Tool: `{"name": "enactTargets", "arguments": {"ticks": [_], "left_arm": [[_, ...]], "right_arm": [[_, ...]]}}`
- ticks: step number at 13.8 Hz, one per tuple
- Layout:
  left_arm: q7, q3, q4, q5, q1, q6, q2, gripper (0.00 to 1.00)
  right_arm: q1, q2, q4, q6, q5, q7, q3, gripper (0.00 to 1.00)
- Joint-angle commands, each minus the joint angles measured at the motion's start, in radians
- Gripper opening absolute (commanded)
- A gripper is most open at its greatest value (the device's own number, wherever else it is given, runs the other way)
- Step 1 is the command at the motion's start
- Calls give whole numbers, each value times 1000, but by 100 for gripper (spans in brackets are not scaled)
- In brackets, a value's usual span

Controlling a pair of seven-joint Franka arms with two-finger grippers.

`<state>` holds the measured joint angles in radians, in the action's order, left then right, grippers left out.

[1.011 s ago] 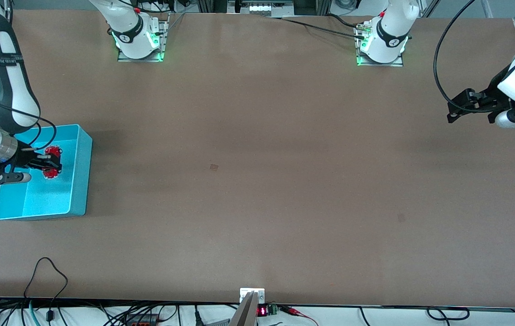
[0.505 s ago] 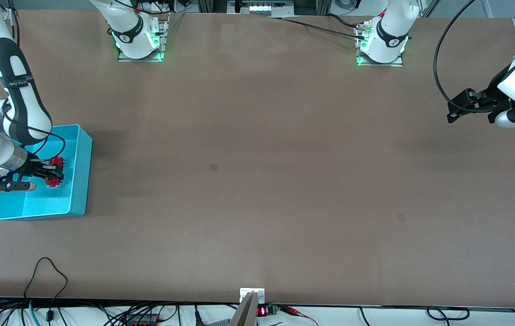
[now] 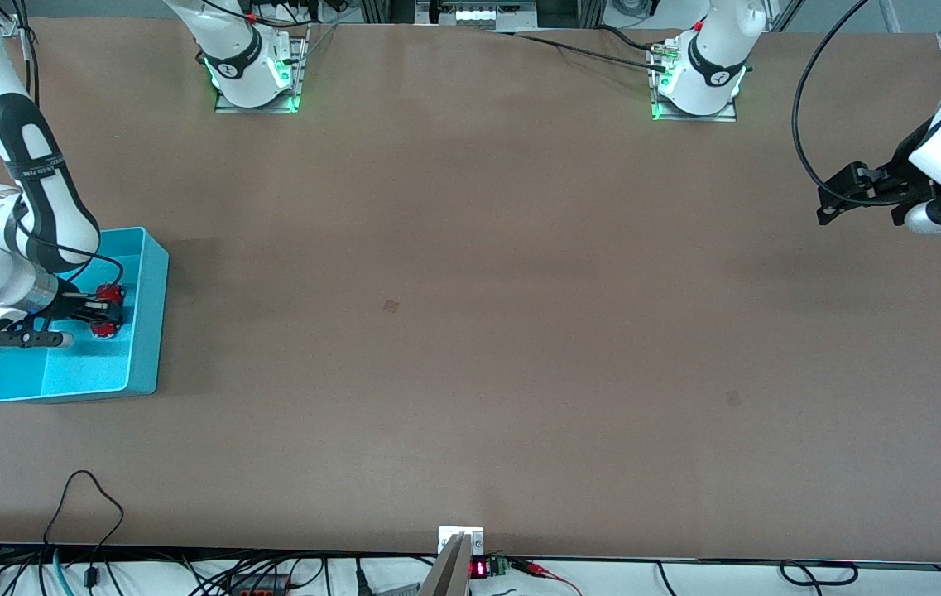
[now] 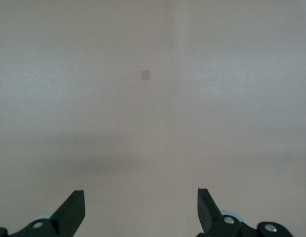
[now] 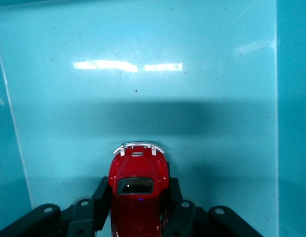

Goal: Wind red beetle toy and store in blue box
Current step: 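Lower the car into the cyan box and open the right gripper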

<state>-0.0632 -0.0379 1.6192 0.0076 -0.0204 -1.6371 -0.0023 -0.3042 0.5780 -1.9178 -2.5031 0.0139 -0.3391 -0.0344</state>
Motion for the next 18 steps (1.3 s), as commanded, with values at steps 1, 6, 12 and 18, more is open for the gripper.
{"name": "enactTargets", "arguments": {"ticks": [1, 6, 12, 18], "left_arm": [[6, 9, -28, -14, -6, 20, 13, 100], [11, 9, -28, -14, -6, 20, 13, 100], [11, 9, -28, -14, -6, 20, 13, 100], [11, 9, -30, -14, -6, 20, 13, 100]], "right_arm": [[-13, 26, 16, -30, -6, -8, 14, 40], [-12, -3, 16, -17, -5, -9, 16, 100], [30, -156, 22, 56, -5, -6, 27, 100], [167, -361, 130, 324, 57, 14, 16, 100]]}}
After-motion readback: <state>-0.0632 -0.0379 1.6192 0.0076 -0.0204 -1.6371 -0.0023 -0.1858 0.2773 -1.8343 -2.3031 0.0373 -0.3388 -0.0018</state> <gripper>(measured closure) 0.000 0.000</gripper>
